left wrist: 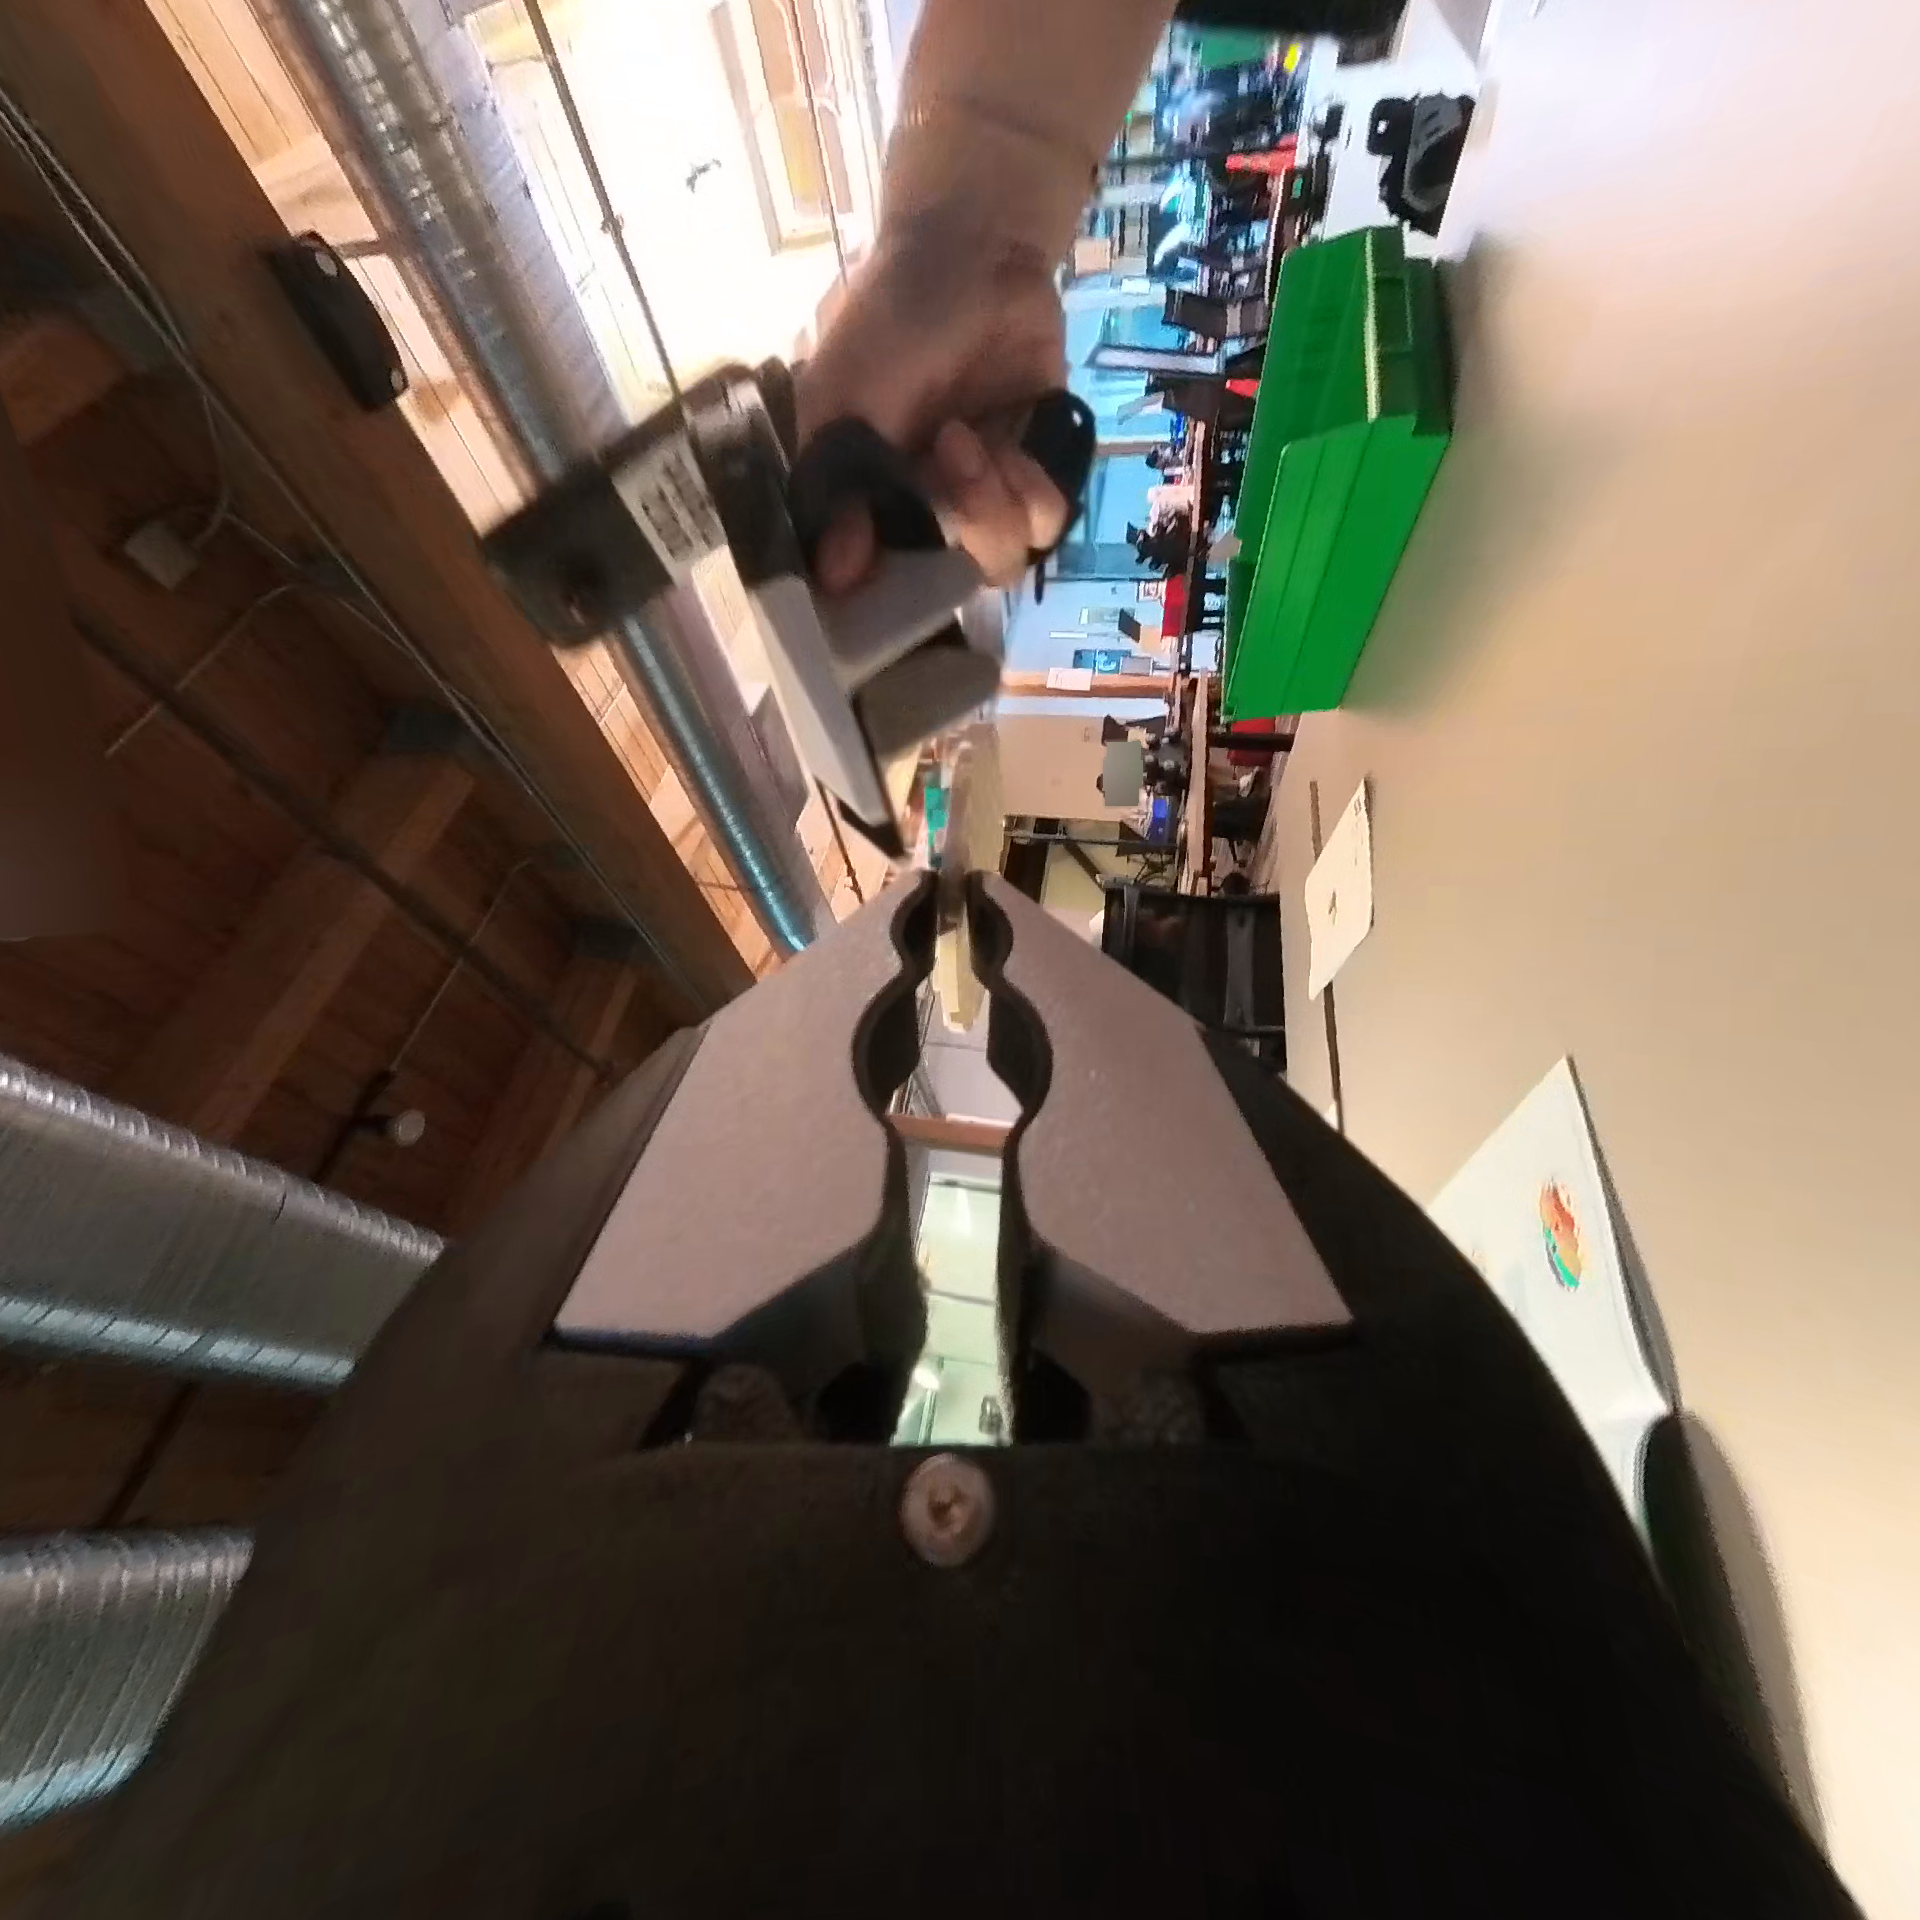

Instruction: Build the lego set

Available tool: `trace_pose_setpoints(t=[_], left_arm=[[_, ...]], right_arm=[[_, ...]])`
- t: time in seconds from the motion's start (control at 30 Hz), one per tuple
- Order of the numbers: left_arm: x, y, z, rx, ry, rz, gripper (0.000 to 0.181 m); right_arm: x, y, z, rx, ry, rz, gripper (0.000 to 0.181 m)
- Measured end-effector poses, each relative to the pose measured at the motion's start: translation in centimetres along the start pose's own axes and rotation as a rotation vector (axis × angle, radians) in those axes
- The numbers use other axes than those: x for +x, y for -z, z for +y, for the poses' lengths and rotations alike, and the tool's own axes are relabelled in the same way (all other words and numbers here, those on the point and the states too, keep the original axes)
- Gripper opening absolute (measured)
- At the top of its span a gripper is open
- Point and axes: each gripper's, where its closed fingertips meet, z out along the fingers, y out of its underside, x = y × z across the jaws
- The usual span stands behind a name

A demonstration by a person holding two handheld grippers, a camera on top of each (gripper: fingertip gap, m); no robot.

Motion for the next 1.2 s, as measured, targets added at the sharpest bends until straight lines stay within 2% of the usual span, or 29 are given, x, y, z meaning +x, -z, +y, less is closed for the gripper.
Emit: trace_pose_setpoints(t=[0.2, 0.43, 0.5, 0.67, 0.87, 1.2], left_arm=[[0.1, -0.1, -0.7, 0.026, 0.002, 0.003, 0.004], [0.0, 0.0, -0.7, 0.030, 0.009, 0.004, 0.004], [0.1, 0.0, -0.8, 0.034, 0.008, 0.010, 0.004], [0.2, 0.2, -1.3, 0.063, 0.020, 0.014, 0.004], [0.3, 0.4, -2.2, 0.095, 0.025, 0.025, 0.004], [0.4, 0.7, -2.8, 0.112, 0.038, 0.027, 0.004]], right_arm=[[-0.3, -1.1, 1.2, -0.051, -0.094, -0.074, 0.013], [-0.8, -1.4, 1.9, -0.106, -0.085, -0.087, 0.012], [-0.8, -1.4, 2.1, -0.115, -0.076, -0.086, 0.007], [-1.8, -1.2, 1.9, -0.125, 0.023, -0.140, 0.006], [-3.1, -1.2, 2.4, -0.215, 0.153, -0.206, 0.006], [-3.4, -1.6, 2.9, -0.286, 0.255, -0.211, 0.007]])
